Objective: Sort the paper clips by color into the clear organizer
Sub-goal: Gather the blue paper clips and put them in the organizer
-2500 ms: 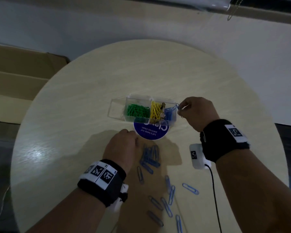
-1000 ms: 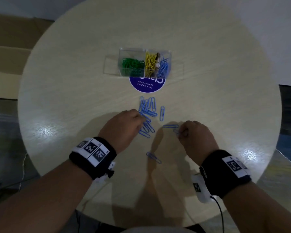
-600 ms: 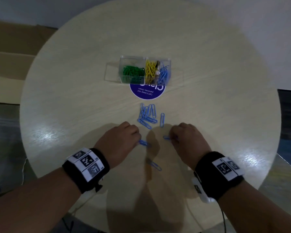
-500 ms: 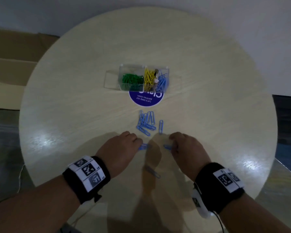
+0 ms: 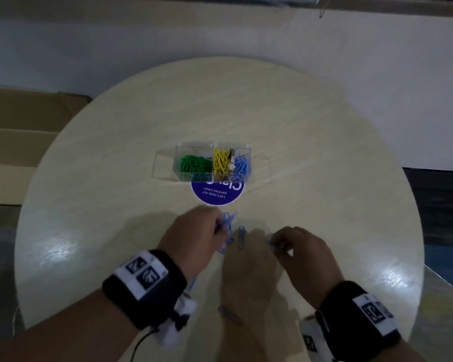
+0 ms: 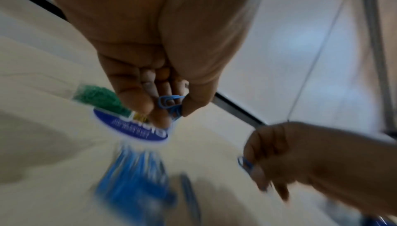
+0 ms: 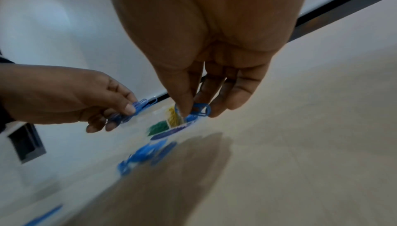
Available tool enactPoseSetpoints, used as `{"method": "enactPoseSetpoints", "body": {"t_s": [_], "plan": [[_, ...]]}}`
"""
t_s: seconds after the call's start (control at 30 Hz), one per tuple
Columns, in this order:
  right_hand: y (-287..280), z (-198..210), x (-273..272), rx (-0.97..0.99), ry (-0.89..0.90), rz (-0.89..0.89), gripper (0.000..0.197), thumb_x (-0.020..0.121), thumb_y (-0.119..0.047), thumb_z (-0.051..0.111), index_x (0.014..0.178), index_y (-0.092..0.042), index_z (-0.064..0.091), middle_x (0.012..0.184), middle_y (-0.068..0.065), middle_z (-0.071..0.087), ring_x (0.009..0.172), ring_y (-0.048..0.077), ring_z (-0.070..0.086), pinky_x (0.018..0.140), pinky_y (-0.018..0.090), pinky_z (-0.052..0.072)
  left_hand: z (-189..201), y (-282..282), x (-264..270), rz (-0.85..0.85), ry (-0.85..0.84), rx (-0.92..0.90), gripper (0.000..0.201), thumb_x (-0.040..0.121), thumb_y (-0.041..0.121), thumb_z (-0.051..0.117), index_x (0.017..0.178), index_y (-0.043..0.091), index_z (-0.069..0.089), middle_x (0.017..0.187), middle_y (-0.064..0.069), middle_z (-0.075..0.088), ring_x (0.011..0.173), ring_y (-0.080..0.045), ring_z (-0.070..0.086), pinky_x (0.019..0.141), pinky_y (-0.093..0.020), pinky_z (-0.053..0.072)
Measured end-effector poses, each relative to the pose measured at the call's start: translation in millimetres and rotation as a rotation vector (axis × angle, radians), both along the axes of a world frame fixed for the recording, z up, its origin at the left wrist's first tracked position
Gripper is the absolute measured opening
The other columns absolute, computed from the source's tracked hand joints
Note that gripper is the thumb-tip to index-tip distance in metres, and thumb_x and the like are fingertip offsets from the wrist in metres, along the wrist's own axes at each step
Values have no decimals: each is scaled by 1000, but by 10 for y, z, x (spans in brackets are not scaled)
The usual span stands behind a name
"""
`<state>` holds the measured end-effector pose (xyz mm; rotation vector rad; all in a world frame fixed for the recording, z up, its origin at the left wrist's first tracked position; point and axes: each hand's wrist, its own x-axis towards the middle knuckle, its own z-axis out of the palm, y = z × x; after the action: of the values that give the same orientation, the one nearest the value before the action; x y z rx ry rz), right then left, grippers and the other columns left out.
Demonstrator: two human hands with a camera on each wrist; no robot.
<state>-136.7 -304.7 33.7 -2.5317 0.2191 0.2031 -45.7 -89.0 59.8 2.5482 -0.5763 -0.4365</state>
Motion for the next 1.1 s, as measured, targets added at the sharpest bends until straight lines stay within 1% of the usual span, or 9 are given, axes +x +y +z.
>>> {"method": "enactPoseSetpoints", "body": {"t_s": [0.13,0.37,0.5,0.6,0.63,0.8,0.87,0.97,1.1], "plan": [[-144,111,278,36,-99,-96,9,80,-30,70,77,-30,63,72,-10,63,67,7,60,62,27,48,191,-295,534,188,-24,-222,12,85,20,65,75,14,64,70,-4,65,67,-23,61,63,-34,48],[-223,207,616,121,-112,-173,7,79,-21,73,79,-26,67,70,-11,67,65,1,59,58,12,42,20,-658,1063,224,-6,-190,25,89,23,57,84,1,68,73,-16,70,67,-31,67,70,-43,55],[-183,202,834,179,-127,-209,9,78,-20,73,81,-24,66,68,-10,66,62,3,60,56,14,43,-87,-577,1054,353,18,-335,31,95,25,46,115,12,66,93,-11,73,81,-26,71,80,-41,58],[-124,207,1115,244,-139,-230,11,77,-21,73,83,-23,63,67,-7,66,62,8,63,62,30,53,-42,-386,942,427,-3,-378,25,98,26,47,115,22,65,95,2,71,74,-9,70,69,-23,57],[-92,215,1221,269,-152,-239,12,77,-22,73,82,-23,62,68,-7,66,64,11,64,63,34,55,-11,-315,879,428,-18,-371,21,99,25,49,109,24,66,92,7,70,70,-6,68,65,-18,53],[58,208,1576,376,-109,-260,10,82,-30,68,85,-21,69,76,-2,71,73,17,69,73,41,58,-34,116,464,340,-21,-184,12,95,29,56,94,27,68,88,15,64,76,-3,58,65,-17,42],[43,200,1512,378,-141,-304,13,83,-34,63,83,-24,70,76,-3,72,74,18,69,75,43,57,-121,319,256,306,-5,-70,5,90,32,61,87,31,65,86,14,63,73,-7,57,66,-24,43],[47,144,1155,199,-94,-287,15,82,-36,68,79,-21,67,78,-5,69,75,16,64,68,26,48,-242,556,-145,232,64,103,16,83,44,66,80,29,61,81,7,59,74,-15,58,68,-31,46],[326,-77,627,51,187,-94,33,77,-50,69,76,-19,59,76,0,63,72,20,58,61,28,41,-386,637,-632,128,70,160,22,79,45,70,85,27,59,84,6,55,76,-21,60,63,-34,49]]}}
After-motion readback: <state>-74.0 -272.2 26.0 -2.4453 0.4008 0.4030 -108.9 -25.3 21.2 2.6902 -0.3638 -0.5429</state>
